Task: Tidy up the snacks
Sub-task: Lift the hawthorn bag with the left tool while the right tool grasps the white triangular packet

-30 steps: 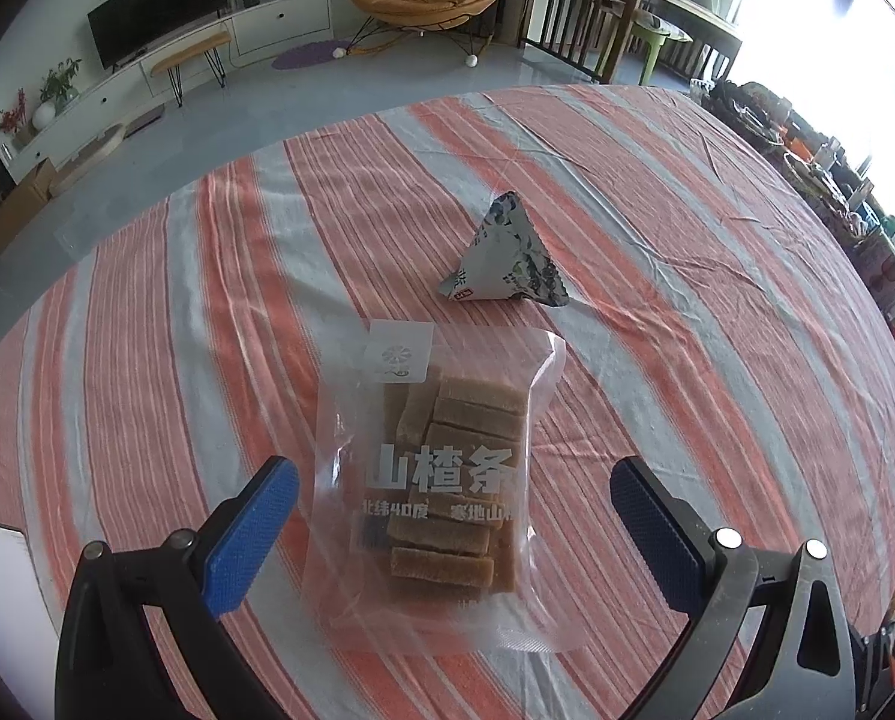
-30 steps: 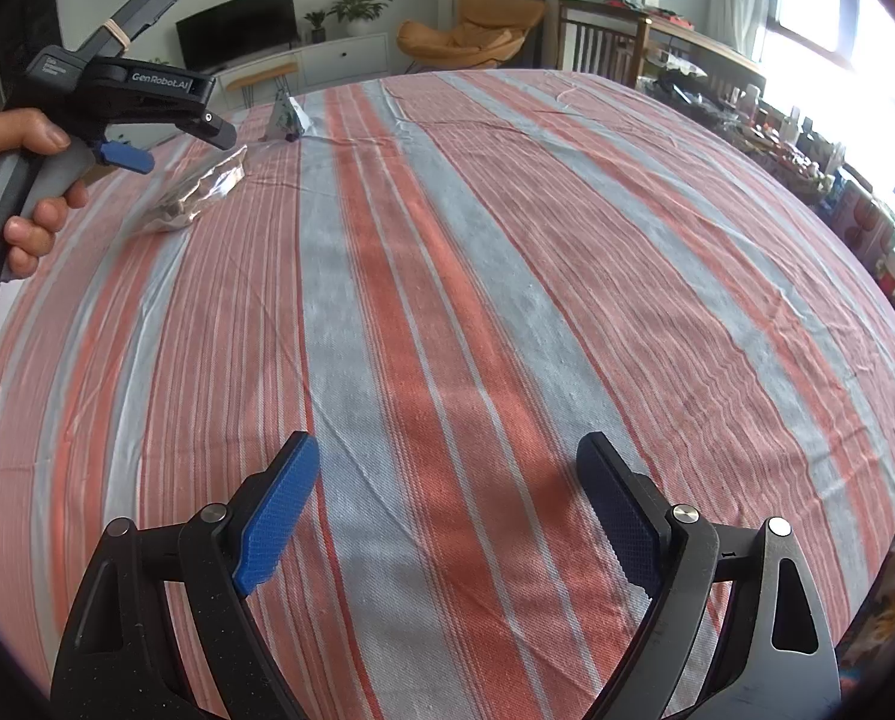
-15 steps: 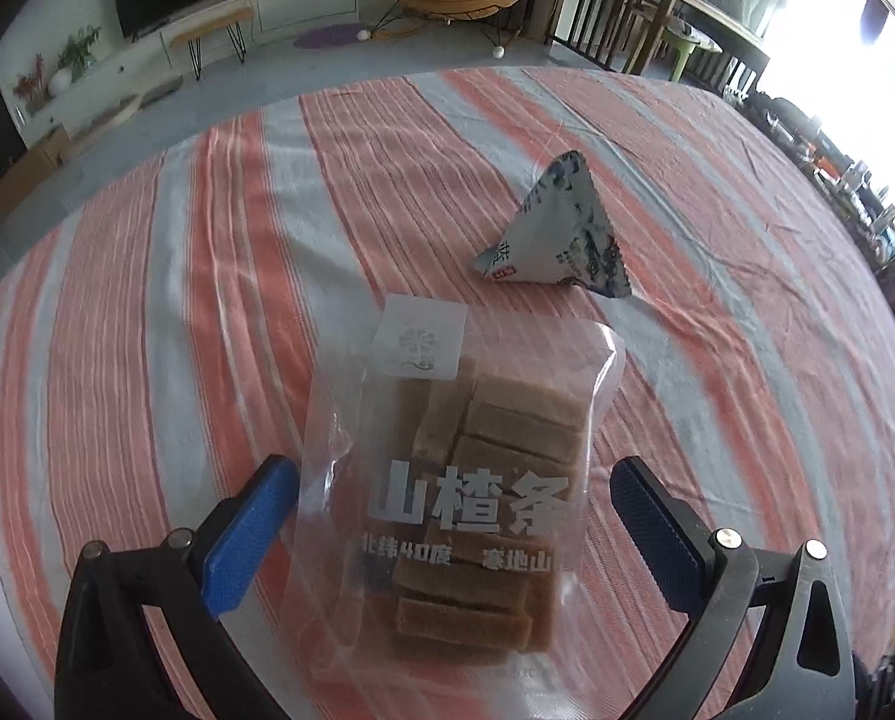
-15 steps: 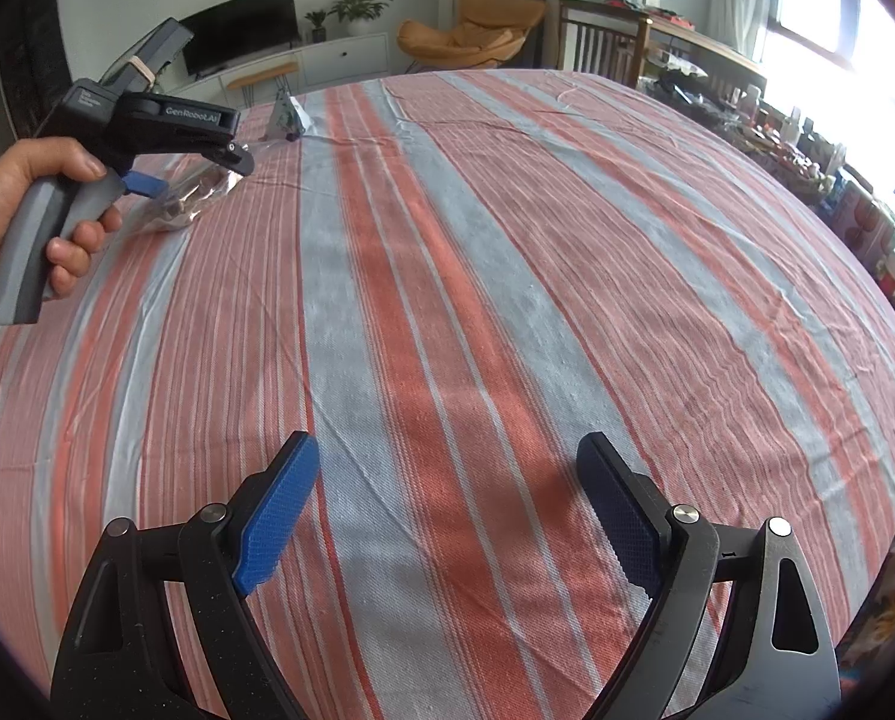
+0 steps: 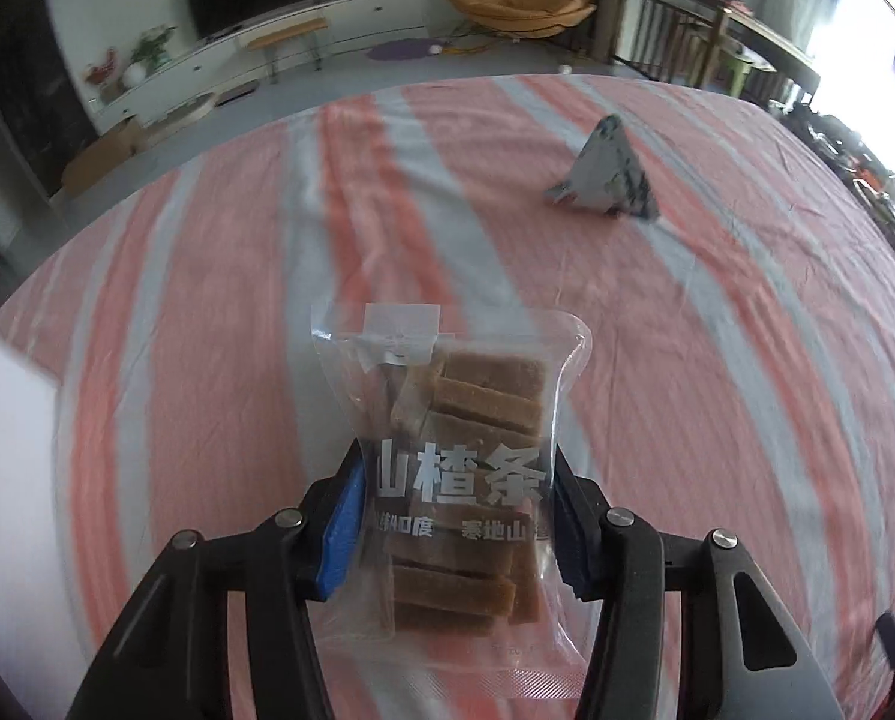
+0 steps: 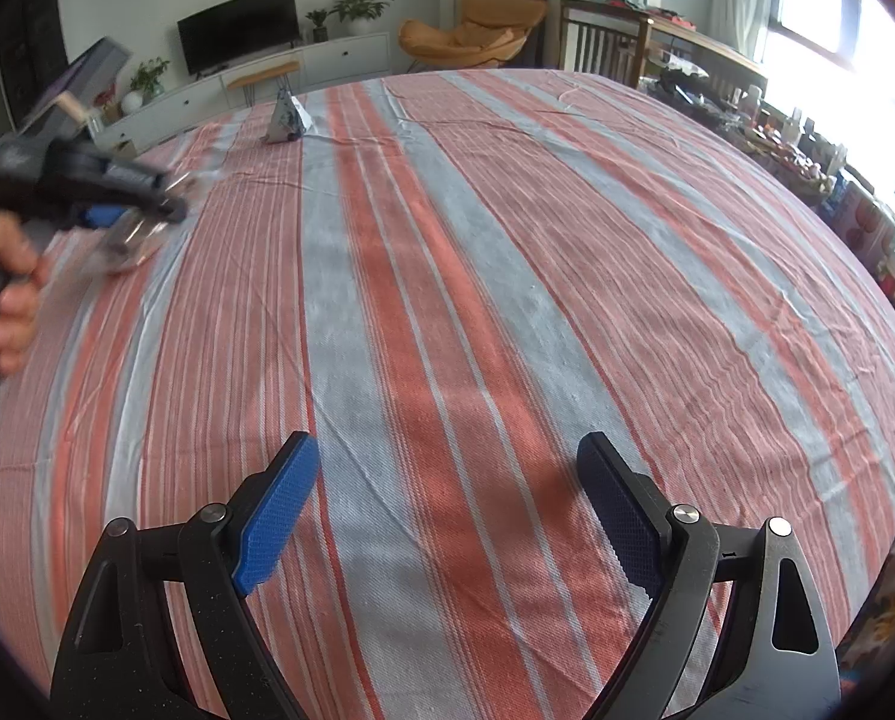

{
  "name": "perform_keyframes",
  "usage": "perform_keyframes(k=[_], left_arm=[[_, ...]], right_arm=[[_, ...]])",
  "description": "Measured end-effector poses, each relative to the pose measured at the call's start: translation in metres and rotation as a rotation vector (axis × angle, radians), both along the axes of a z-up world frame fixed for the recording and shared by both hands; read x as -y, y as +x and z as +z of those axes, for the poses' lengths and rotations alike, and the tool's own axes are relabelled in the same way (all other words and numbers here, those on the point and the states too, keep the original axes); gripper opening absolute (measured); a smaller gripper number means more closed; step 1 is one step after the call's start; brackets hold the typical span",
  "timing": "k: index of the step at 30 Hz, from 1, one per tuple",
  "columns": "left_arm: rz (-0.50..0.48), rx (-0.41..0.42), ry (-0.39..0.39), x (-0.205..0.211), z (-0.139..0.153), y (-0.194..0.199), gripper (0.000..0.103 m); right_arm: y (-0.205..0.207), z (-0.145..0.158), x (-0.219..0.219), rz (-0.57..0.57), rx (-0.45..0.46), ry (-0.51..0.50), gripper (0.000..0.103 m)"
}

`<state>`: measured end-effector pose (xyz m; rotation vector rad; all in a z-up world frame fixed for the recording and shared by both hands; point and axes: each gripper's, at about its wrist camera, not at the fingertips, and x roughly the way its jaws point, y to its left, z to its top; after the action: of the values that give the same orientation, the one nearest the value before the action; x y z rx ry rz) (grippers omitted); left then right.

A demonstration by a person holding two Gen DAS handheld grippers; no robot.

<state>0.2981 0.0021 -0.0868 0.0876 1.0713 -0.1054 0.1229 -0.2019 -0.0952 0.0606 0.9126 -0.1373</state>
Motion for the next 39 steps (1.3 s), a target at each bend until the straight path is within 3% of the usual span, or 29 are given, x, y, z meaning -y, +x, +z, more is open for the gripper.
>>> perform_keyframes(k=[4, 7, 11, 17, 24, 36, 39], left_arm=[[0.058, 0.033, -0.014, -0.020, 0.003, -0.057, 0.053], [0.103, 0.024, -0.070, -0.037, -0.004, -0.088, 0.056], [0.099, 0.050, -0.049, -0.043, -0.013, -0.106, 0.078], [0.098, 0.076, -0.033, -0.052, -0.021, -0.106, 0.103], [0.092, 0.137, -0.036, -0.054, -0.024, -0.110, 0.103], [0.092, 0.137, -0.037, -0.056, -0.024, -0.109, 0.103], [0.093, 0.137, -0.037, -0.056, -0.024, -0.109, 0.103]], right_arm=[[0.000, 0.000, 0.000, -0.001, 0.000, 0.000, 0.091], [0.000, 0.000, 0.000, -0.001, 0.000, 0.000, 0.091], [0.000, 0.000, 0.000, -0.001, 0.000, 0.000, 0.091], [0.000, 0.000, 0.000, -0.002, 0.000, 0.000, 0.091], [0.000, 0.000, 0.000, -0.002, 0.000, -0.001, 0.091], [0.000, 0.000, 0.000, 0.000, -0.001, -0.002, 0.091], [0.005, 0.001, -0.002, 0.091, -0.038, -0.004, 0.092]])
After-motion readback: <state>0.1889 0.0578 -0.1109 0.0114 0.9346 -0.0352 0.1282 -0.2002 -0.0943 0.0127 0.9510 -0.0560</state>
